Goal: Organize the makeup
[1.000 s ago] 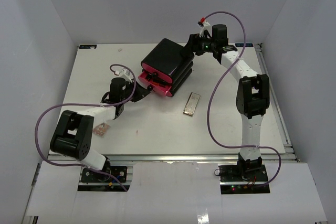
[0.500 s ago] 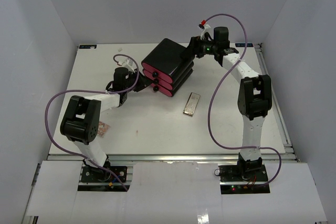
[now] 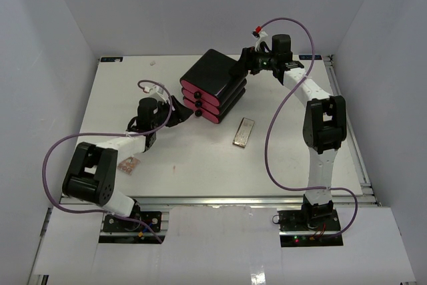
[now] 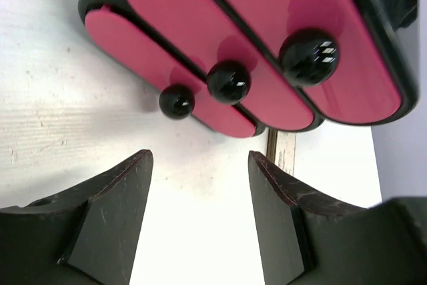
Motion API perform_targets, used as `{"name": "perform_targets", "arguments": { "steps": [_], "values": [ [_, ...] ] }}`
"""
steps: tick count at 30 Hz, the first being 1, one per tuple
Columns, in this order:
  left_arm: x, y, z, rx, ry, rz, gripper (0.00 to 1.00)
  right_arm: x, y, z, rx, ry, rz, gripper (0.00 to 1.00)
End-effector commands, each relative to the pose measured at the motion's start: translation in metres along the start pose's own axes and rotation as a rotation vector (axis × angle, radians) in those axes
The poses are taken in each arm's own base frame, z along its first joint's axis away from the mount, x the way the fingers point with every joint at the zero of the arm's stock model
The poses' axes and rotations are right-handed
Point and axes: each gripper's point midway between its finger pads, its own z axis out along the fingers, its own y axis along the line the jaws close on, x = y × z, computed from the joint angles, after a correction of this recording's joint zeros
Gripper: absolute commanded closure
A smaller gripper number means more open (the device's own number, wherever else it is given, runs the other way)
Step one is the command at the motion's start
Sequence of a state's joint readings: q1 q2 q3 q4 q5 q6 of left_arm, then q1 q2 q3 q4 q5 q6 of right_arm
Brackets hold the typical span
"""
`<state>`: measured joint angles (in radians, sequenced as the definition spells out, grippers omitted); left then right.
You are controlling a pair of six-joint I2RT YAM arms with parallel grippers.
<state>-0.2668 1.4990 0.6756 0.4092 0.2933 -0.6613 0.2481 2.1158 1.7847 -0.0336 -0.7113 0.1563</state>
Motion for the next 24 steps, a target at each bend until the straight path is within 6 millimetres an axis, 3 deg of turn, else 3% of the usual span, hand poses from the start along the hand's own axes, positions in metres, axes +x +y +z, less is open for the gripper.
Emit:
{"name": "perform_targets", "arguments": {
  "steps": [1, 5, 13, 24],
  "values": [
    [0.02, 0.004, -0.001, 0.028, 0.045, 0.005, 0.31, -0.015, 0.022, -0.015, -0.039, -0.005, -0.02, 0.14],
    [0.032, 0.009, 0.021, 0.053, 0.116, -0.011, 0.32, -0.011, 0.025, -0.016, -0.057, 0.002, -0.029, 0.14],
    [0.034, 0.01, 0.058, 0.115, 0.159, -0.014, 0.32, -0.008, 0.026, -0.019, -0.059, 0.007, -0.043, 0.14],
    [0.036, 0.017, 0.073, 0.113, 0.177, -0.029, 0.35, -0.001, 0.022, -0.016, -0.057, 0.019, -0.025, 0.14]
  ]
}}
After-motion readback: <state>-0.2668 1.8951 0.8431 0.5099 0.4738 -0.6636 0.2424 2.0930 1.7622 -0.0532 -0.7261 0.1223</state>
